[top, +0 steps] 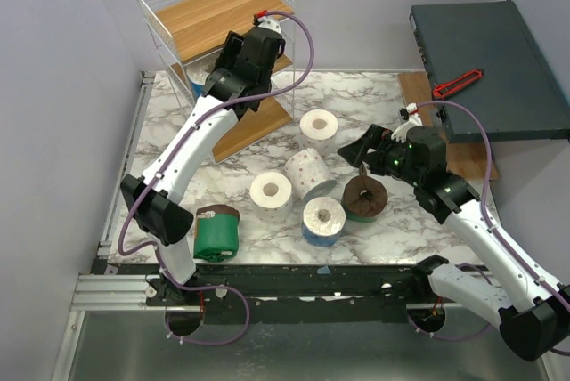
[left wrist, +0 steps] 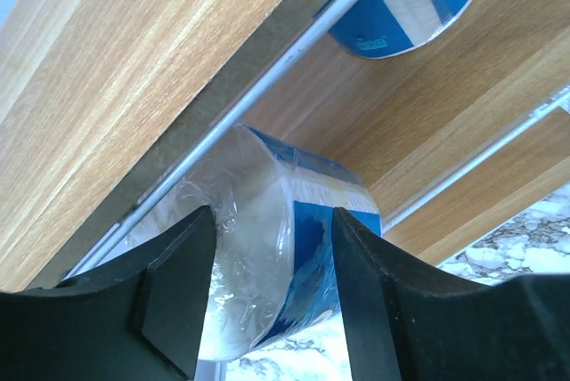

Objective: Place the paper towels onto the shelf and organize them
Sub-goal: Place the paper towel on the shelf.

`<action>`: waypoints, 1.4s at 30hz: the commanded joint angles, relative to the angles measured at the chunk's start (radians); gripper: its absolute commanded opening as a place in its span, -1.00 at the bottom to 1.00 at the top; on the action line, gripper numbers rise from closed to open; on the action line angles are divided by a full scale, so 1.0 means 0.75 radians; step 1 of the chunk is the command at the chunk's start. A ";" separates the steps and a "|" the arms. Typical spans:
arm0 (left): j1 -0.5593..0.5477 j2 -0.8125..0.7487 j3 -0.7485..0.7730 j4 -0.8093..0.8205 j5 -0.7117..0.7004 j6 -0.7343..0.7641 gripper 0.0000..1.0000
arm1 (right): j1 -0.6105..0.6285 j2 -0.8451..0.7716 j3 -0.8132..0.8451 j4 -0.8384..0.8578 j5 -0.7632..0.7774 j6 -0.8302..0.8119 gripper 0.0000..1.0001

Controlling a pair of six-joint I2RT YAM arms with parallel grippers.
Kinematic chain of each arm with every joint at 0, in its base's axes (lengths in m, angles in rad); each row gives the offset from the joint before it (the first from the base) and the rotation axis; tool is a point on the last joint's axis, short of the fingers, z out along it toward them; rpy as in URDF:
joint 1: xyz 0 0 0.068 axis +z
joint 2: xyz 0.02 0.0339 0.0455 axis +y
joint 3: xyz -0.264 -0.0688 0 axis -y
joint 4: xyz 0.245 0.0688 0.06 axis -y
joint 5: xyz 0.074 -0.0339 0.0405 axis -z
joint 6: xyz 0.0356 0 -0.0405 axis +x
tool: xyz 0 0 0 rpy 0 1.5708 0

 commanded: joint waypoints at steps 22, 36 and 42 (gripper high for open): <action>-0.246 -0.380 -0.173 0.034 -0.071 -0.079 0.15 | 0.008 -0.034 0.004 -0.028 0.023 -0.009 0.85; -0.077 -1.226 -0.984 0.395 0.249 -0.618 0.26 | 0.070 0.075 0.005 0.217 -0.067 -0.011 0.83; 0.245 -1.413 -1.253 0.611 0.677 -0.819 0.28 | 0.298 0.234 0.109 0.351 0.155 -0.085 0.80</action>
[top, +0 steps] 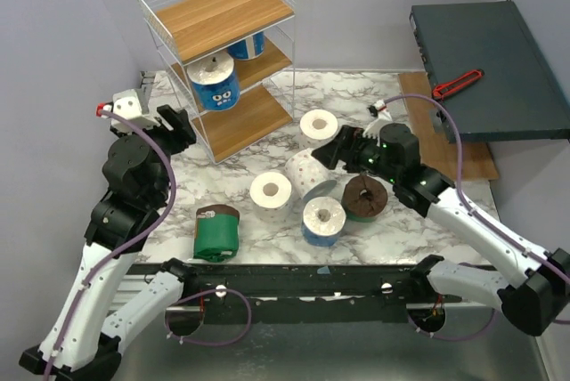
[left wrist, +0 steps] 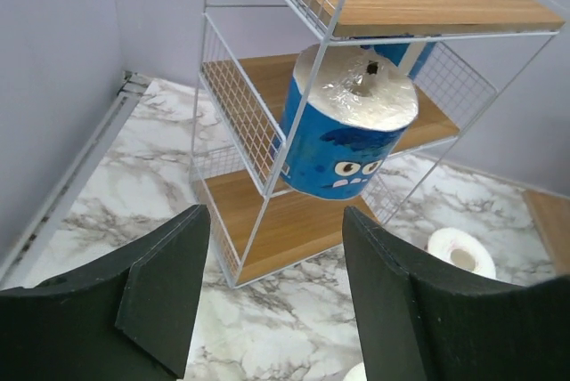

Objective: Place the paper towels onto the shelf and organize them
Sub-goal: Adjust the paper towel on the shelf.

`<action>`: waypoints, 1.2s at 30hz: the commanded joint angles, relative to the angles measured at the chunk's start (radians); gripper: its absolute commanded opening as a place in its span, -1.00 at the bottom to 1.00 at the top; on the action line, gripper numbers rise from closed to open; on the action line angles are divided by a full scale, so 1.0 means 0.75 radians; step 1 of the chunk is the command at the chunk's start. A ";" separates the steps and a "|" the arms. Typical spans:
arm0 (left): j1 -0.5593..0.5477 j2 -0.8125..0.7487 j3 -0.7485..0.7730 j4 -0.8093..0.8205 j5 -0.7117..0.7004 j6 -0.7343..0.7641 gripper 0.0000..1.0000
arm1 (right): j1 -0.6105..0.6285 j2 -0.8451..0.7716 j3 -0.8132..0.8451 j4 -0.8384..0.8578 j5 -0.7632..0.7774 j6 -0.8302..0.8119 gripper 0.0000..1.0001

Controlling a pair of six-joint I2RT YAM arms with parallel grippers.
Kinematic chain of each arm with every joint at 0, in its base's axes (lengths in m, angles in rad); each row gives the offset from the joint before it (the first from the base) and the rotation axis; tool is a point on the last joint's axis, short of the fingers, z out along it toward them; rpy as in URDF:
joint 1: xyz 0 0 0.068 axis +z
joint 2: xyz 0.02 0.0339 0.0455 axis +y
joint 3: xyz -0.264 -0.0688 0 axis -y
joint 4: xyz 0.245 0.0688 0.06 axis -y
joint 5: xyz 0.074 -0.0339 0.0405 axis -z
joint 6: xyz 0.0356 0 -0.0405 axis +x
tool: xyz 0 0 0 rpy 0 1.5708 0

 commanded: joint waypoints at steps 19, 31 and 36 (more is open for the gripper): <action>0.628 0.030 -0.430 0.845 1.105 -0.323 0.22 | 0.255 0.533 0.315 0.682 0.119 -0.304 0.73; 0.687 0.249 -0.277 0.913 1.126 -0.378 0.08 | 0.256 0.778 0.465 0.806 0.066 -0.302 0.68; 0.687 0.302 -0.256 0.936 1.113 -0.400 -0.22 | 0.265 0.873 0.545 0.875 0.050 -0.314 0.66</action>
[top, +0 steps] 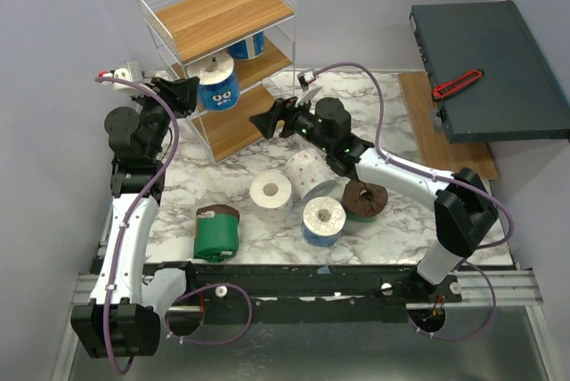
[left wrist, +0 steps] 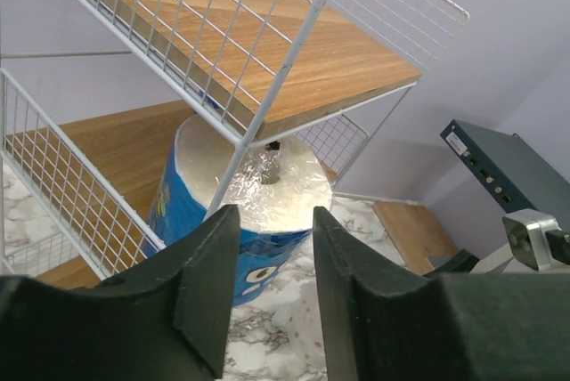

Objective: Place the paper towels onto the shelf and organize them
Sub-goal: Adjust the paper towel on the shelf.

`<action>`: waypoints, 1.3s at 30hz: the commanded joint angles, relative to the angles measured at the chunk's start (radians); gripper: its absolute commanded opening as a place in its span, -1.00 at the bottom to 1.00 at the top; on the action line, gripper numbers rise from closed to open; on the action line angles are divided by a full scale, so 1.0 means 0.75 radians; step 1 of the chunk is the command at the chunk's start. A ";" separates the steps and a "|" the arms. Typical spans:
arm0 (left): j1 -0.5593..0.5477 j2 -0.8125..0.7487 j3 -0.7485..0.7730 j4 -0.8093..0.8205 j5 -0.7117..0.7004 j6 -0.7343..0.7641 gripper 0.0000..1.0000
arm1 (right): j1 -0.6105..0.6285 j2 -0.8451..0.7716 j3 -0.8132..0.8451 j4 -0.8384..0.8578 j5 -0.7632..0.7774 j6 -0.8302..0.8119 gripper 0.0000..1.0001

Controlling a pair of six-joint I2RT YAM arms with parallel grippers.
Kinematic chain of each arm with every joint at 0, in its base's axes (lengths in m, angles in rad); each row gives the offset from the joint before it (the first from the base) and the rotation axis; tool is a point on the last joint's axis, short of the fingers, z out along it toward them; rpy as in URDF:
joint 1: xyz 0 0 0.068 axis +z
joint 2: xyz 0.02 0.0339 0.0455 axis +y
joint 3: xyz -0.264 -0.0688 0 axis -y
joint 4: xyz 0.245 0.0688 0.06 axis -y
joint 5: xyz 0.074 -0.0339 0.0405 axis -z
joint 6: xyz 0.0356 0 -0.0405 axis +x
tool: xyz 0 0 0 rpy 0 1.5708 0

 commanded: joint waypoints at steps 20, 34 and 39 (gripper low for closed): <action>0.006 0.075 0.028 0.111 0.076 -0.092 -0.78 | 0.127 0.369 0.358 0.298 0.144 -0.214 0.71; -0.001 0.097 0.052 0.076 0.089 -0.105 -0.99 | 0.144 0.600 0.605 0.286 0.288 -0.318 0.69; -0.006 0.101 0.067 0.050 0.087 -0.093 -1.00 | 0.146 0.665 0.672 0.305 0.338 -0.347 0.68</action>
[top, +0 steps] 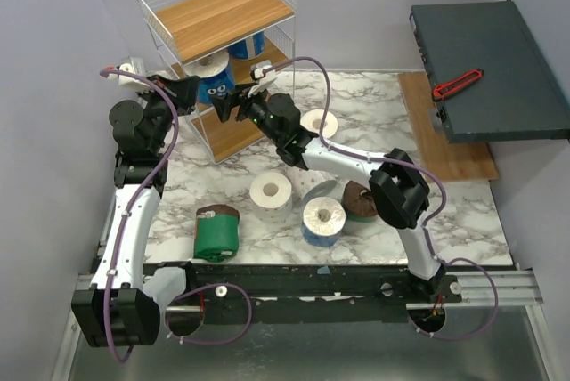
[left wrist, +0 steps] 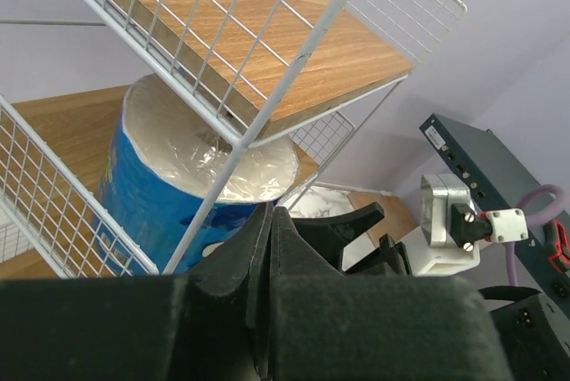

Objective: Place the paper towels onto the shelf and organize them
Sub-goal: Adjust the paper towel on the shelf.

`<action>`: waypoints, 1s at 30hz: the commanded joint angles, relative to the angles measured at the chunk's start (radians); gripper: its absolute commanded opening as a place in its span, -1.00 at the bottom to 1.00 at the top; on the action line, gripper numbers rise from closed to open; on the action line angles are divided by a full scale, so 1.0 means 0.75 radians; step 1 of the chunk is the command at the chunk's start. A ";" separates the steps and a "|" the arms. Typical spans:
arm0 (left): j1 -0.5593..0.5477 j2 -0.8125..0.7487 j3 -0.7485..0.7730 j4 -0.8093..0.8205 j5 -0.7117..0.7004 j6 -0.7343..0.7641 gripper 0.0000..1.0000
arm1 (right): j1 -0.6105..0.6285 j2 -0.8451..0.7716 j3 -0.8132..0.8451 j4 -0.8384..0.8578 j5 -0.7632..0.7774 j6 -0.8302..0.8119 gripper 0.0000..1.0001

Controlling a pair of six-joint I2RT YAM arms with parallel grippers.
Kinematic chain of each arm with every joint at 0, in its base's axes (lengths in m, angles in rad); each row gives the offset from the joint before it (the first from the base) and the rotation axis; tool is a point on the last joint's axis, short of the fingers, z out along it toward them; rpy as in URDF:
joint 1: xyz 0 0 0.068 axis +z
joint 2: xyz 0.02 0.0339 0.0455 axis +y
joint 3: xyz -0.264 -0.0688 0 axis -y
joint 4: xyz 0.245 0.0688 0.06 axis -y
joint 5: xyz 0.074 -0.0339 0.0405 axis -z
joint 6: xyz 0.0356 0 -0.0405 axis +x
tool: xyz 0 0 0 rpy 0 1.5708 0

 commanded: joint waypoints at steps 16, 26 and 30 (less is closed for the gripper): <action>-0.022 0.007 0.054 -0.035 0.015 0.006 -1.00 | 0.025 0.274 0.306 0.043 0.208 -0.136 0.71; -0.028 0.022 0.057 -0.052 0.006 0.013 -1.00 | 0.025 0.412 0.492 0.001 0.262 -0.165 0.75; -0.029 0.030 0.057 -0.053 0.004 0.013 -1.00 | 0.024 0.439 0.508 0.005 0.295 -0.155 0.78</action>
